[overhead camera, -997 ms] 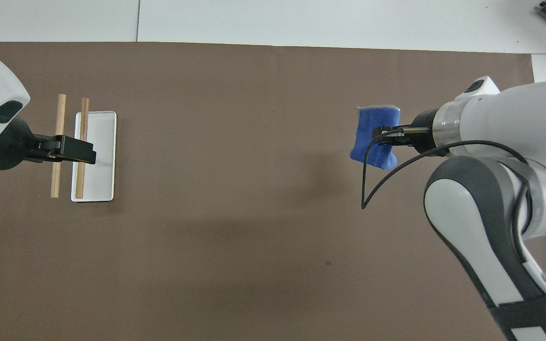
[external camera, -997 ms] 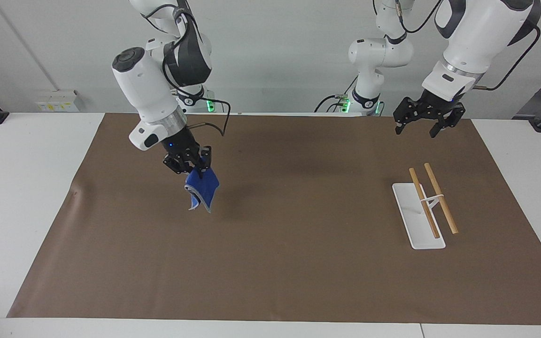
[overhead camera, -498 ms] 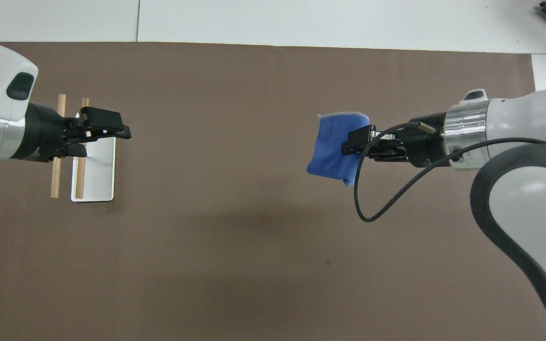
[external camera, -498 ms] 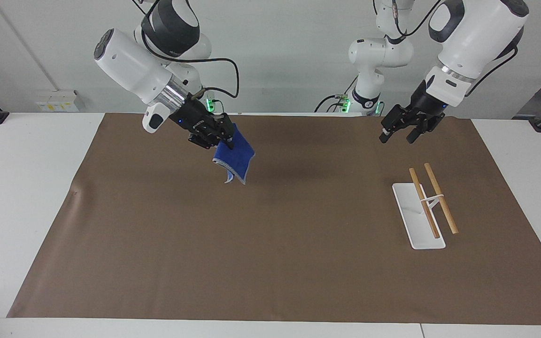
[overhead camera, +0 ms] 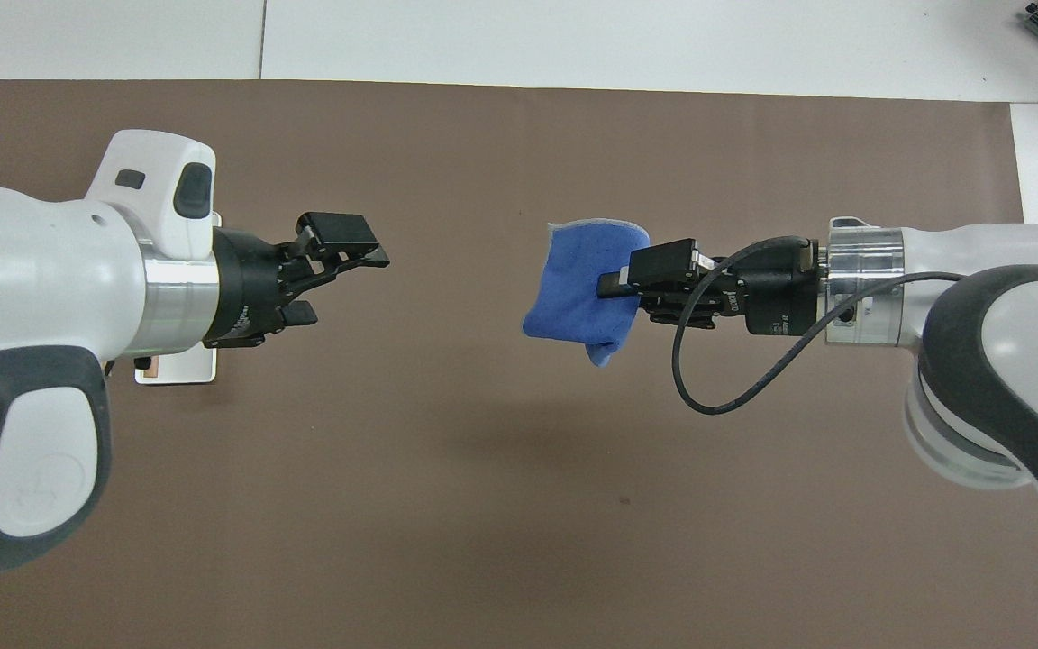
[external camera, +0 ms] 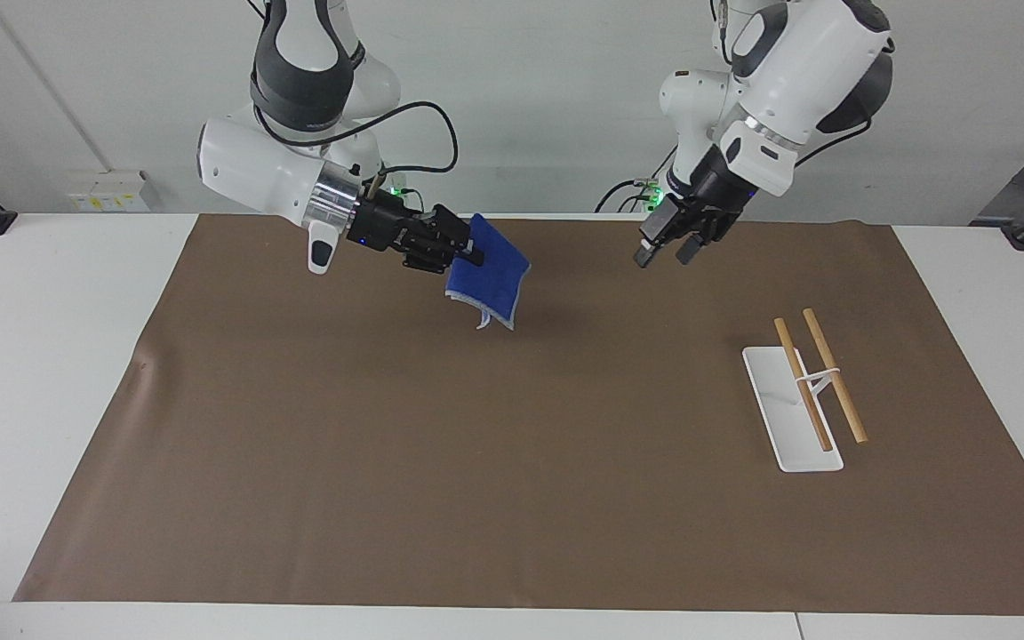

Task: Right arm passes towel to left arm to hang
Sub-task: 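Carry the towel toward center while the left gripper reaches toward it, then grasp the towel corner with the left gripper beside the right gripper, then open the right gripper and withdraw it while the left gripper holds towel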

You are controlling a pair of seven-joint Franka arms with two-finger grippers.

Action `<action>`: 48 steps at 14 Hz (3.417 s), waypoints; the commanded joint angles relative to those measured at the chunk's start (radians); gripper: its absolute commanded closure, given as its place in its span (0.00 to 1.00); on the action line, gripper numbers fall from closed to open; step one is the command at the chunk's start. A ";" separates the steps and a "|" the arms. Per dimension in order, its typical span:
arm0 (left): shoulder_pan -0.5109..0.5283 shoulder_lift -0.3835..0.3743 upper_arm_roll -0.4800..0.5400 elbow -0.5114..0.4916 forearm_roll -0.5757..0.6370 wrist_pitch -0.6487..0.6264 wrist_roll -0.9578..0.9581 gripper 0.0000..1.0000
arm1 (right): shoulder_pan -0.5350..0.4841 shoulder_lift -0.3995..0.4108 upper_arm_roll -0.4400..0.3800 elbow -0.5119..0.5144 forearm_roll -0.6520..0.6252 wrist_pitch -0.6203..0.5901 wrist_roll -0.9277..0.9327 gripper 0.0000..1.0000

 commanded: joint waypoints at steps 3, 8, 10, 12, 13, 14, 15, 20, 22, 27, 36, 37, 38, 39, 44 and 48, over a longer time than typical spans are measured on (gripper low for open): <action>-0.133 -0.051 0.015 -0.112 -0.024 0.172 -0.294 0.00 | 0.023 -0.018 0.006 -0.082 0.196 0.065 -0.073 1.00; -0.207 -0.044 0.014 -0.196 -0.104 0.396 -0.471 0.00 | 0.044 -0.018 0.006 -0.102 0.270 0.079 -0.107 1.00; -0.245 -0.007 0.012 -0.207 -0.118 0.512 -0.482 0.00 | 0.046 -0.017 0.006 -0.102 0.273 0.079 -0.110 1.00; -0.264 0.005 0.012 -0.209 -0.119 0.533 -0.515 0.00 | 0.044 -0.018 0.006 -0.102 0.273 0.079 -0.112 1.00; -0.279 0.030 0.012 -0.209 -0.119 0.557 -0.516 0.00 | 0.046 -0.018 0.006 -0.102 0.273 0.081 -0.112 1.00; -0.303 0.050 0.012 -0.207 -0.119 0.604 -0.522 0.00 | 0.046 -0.018 0.006 -0.102 0.273 0.081 -0.112 1.00; -0.316 0.068 0.012 -0.207 -0.119 0.632 -0.540 0.00 | 0.046 -0.018 0.006 -0.102 0.273 0.082 -0.112 1.00; -0.314 0.093 0.015 -0.200 -0.118 0.688 -0.548 0.84 | 0.046 -0.017 0.006 -0.100 0.273 0.082 -0.110 1.00; -0.305 0.093 0.017 -0.201 -0.119 0.686 -0.551 0.88 | 0.046 -0.017 0.006 -0.100 0.273 0.082 -0.110 1.00; -0.279 0.096 0.020 -0.195 -0.119 0.679 -0.607 0.90 | 0.046 -0.018 0.006 -0.102 0.273 0.084 -0.107 1.00; -0.233 0.094 0.023 -0.183 -0.101 0.683 -0.600 1.00 | 0.138 -0.018 0.006 -0.092 -0.003 0.344 -0.094 0.00; -0.233 0.094 0.023 -0.181 -0.101 0.683 -0.600 1.00 | 0.129 -0.017 0.005 -0.094 -0.079 0.349 -0.094 0.00; -0.233 0.096 0.023 -0.181 -0.101 0.683 -0.600 1.00 | 0.119 -0.012 0.003 -0.094 -0.165 0.349 -0.094 0.00; -0.231 0.096 0.023 -0.180 -0.099 0.685 -0.598 1.00 | 0.098 -0.003 0.002 -0.094 -0.251 0.349 -0.090 0.00; -0.188 0.096 0.023 -0.181 -0.055 0.685 -0.597 1.00 | 0.008 0.018 0.000 -0.082 -0.746 0.349 -0.022 0.00; -0.144 0.094 0.025 -0.195 -0.026 0.683 -0.579 1.00 | -0.014 0.026 0.000 -0.051 -1.159 0.326 0.168 0.00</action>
